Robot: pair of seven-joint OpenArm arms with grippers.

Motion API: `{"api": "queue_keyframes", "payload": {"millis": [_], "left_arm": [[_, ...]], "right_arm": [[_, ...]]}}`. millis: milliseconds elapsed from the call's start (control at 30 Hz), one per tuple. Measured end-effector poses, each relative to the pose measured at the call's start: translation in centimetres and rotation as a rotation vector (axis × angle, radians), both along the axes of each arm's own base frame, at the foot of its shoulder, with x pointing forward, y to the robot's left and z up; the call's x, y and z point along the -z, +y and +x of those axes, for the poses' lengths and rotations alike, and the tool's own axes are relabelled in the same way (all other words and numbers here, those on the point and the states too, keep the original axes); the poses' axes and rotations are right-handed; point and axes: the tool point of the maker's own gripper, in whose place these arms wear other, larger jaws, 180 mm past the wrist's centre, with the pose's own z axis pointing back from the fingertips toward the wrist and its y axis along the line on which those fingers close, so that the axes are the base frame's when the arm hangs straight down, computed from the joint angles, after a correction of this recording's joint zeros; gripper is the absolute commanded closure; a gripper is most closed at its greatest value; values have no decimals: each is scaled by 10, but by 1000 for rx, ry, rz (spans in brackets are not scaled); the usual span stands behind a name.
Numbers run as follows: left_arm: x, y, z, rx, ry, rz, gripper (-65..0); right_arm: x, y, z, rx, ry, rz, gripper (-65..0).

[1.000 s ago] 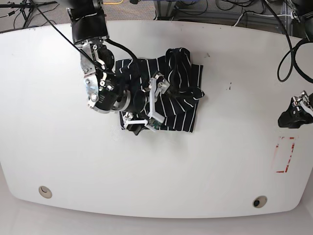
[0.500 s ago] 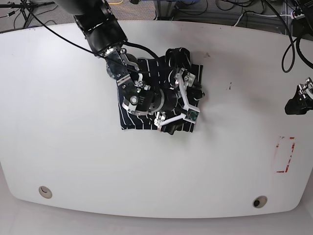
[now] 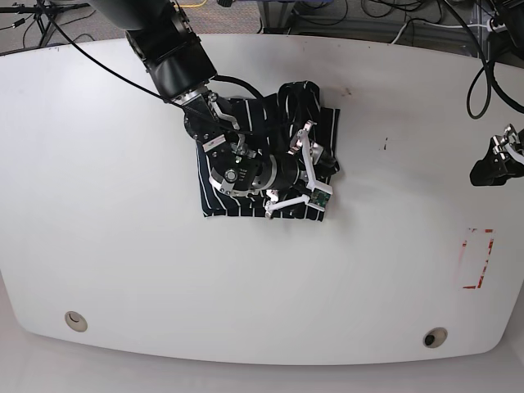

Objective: Fold the T-shirt properly
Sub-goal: 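Release the shirt with the left gripper and move it aside, then drag the folded bundle with the right gripper across the table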

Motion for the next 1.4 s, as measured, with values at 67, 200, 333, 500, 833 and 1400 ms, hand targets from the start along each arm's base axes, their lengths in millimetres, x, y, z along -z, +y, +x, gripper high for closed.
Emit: {"api": "queue_keyframes", "payload": {"millis": [67, 200, 333, 500, 833, 1400], "left_arm": [[0, 0, 0, 0, 2, 0, -300], [0, 0, 0, -1, -1, -1, -300], [0, 0, 0, -2, 0, 0, -300], [0, 0, 0, -1, -1, -2, -300], [1, 0, 0, -2, 1, -3, -300], [20, -25, -2, 78, 62, -11, -300]], "right_arm": [[-1, 1, 0, 0, -1, 4, -19], [-8, 1, 0, -2, -24, 10, -21], [-25, -3, 1, -8, -80, 26, -24], [-46, -12, 1, -11, -150, -13, -24], [-80, -35, 25, 91, -216, 37, -22], [-83, -17, 42, 101, -199, 96, -27]]}}
